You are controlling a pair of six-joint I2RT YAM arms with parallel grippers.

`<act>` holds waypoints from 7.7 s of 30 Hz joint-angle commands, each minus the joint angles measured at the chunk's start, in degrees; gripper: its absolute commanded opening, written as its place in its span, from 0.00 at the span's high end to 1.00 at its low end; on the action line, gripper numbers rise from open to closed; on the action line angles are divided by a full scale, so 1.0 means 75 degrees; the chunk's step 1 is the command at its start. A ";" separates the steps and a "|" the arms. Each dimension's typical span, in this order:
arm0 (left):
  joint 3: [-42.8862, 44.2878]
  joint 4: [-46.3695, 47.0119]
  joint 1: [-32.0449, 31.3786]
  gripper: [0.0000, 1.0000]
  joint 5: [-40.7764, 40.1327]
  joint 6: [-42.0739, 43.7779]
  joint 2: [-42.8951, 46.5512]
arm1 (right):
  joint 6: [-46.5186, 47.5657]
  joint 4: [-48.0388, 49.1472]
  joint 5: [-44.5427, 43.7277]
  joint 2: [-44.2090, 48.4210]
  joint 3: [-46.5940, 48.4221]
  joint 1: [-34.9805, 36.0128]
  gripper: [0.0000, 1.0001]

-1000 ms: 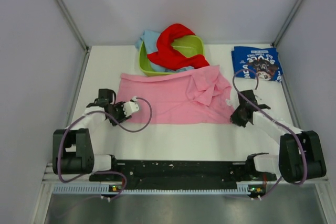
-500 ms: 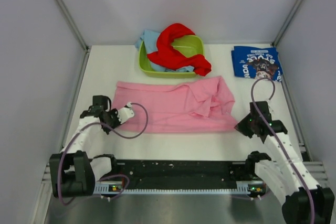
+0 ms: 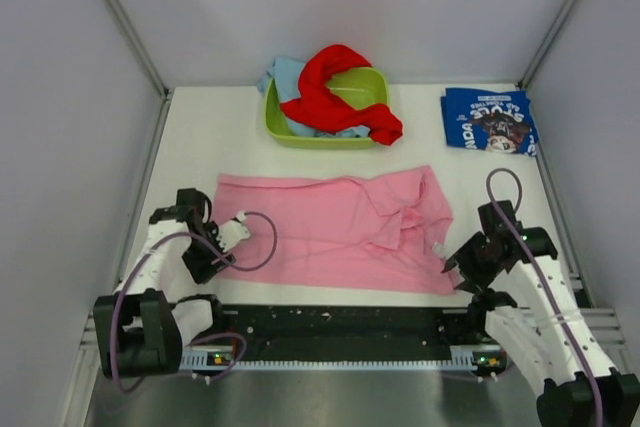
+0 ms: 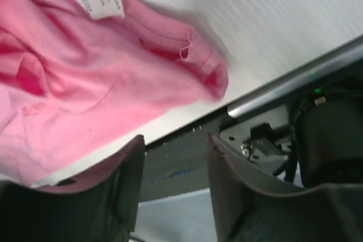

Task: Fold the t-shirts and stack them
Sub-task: Fold the flattened tshirt in 1/3 of the way, then grap the side of the flattened tshirt furthest away from the robot with both arms, then fold the other side of the tshirt into a rectangle

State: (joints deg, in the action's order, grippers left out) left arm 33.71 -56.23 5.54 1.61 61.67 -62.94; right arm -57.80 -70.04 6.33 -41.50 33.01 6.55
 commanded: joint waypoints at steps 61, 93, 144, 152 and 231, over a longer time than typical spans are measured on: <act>0.6146 0.4321 -0.6540 0.63 0.1720 -0.5422 -0.6305 | 0.1507 0.5741 0.0551 -0.2518 -0.1789 -0.0474 1.00; 0.7107 0.3642 -0.6938 0.53 0.1474 -0.5082 -0.7523 | 0.2398 0.7218 -0.0081 -0.6209 0.1750 -0.0064 1.00; 0.5349 0.2915 -0.1137 0.13 -0.0074 0.0543 -0.5800 | 0.3992 0.6327 0.0152 -0.8108 0.4563 -0.0041 0.93; 0.5442 0.2868 -0.1137 0.50 -0.0120 0.0508 -0.5893 | 0.4039 0.6234 0.0129 -0.7979 0.4750 -0.0029 1.00; 0.7385 0.2880 -0.8061 0.50 0.3864 -0.2679 -0.5984 | 0.3195 0.6221 0.0515 -0.6442 0.3321 -0.0334 1.00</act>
State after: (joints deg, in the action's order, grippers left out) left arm 83.42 -37.52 -50.74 28.18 43.44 -101.54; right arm -32.75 -27.57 8.19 -87.11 55.29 4.54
